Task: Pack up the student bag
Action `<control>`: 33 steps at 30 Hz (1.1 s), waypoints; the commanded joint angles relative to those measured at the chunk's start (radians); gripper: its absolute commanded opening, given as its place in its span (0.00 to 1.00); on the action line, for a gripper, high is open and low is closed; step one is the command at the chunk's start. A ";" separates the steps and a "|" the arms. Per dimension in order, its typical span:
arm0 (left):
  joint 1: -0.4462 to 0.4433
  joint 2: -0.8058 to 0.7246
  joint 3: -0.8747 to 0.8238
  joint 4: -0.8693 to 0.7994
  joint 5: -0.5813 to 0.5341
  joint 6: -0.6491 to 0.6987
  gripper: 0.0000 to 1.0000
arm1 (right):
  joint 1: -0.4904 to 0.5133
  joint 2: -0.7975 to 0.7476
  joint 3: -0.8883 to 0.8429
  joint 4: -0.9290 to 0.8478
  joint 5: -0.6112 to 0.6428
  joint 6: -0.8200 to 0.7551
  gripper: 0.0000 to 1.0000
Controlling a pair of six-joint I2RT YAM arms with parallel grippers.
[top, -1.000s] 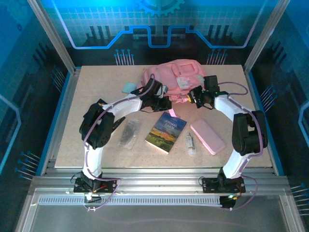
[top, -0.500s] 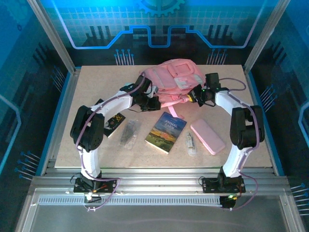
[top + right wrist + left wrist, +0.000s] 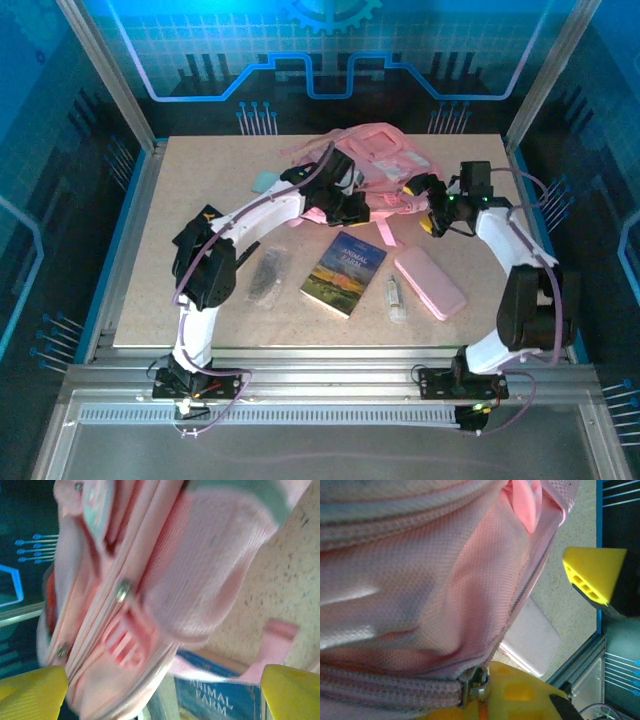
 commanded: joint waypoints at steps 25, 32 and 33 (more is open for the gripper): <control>0.111 -0.063 -0.025 -0.447 -0.194 0.265 0.00 | 0.107 0.164 -0.039 0.277 0.040 0.058 0.00; 0.214 -0.122 -0.045 -0.533 -0.259 0.343 0.00 | 0.010 0.225 0.117 0.075 -0.062 -0.203 0.00; 0.232 -0.124 -0.049 -0.533 -0.262 0.344 0.00 | 0.005 0.229 0.128 0.059 -0.061 -0.220 0.00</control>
